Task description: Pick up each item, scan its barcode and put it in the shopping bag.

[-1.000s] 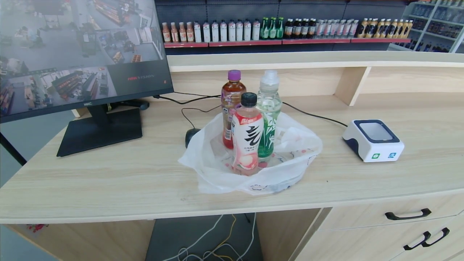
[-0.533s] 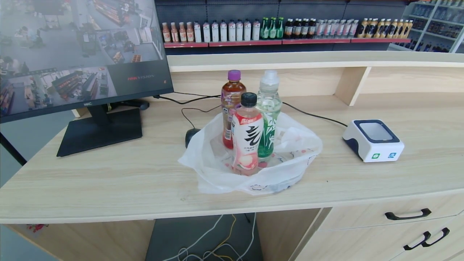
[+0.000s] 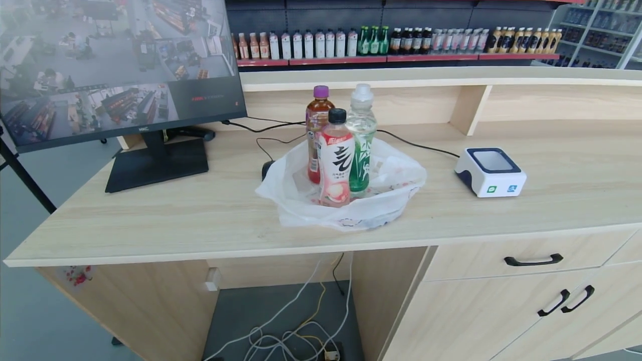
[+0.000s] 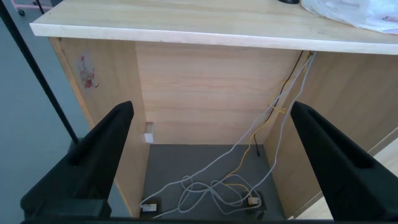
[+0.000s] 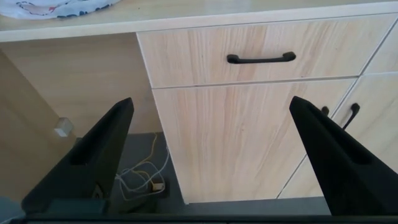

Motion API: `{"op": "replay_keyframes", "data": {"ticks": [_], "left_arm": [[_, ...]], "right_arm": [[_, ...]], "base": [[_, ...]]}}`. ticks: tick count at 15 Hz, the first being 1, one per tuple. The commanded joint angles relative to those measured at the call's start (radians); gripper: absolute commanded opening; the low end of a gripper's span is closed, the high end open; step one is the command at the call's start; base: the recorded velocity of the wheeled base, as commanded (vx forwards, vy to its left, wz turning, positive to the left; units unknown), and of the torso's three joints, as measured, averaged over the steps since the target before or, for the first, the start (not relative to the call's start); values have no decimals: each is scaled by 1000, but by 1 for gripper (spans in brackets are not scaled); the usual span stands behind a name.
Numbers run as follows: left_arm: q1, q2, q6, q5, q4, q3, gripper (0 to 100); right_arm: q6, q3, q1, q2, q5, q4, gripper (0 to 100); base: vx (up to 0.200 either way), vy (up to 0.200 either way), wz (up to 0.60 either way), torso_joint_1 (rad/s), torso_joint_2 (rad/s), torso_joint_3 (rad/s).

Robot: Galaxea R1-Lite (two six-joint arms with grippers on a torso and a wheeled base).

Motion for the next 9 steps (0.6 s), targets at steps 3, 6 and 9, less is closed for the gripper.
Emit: {"op": "replay_keyframes", "data": {"ticks": [3,6,9], "left_arm": [[0,0,0,0,0,0,100],[0,0,0,0,0,0,100],[0,0,0,0,0,0,100]], "right_arm": [[-2,0,0,3,1,-1,100],[-2,0,0,3,1,-1,100],[-2,0,0,3,1,-1,100]], "base": [[0,-67,0,6,2,-1],[0,-200,0,2,-1,5],[0,-200,0,6,2,-1]]}}
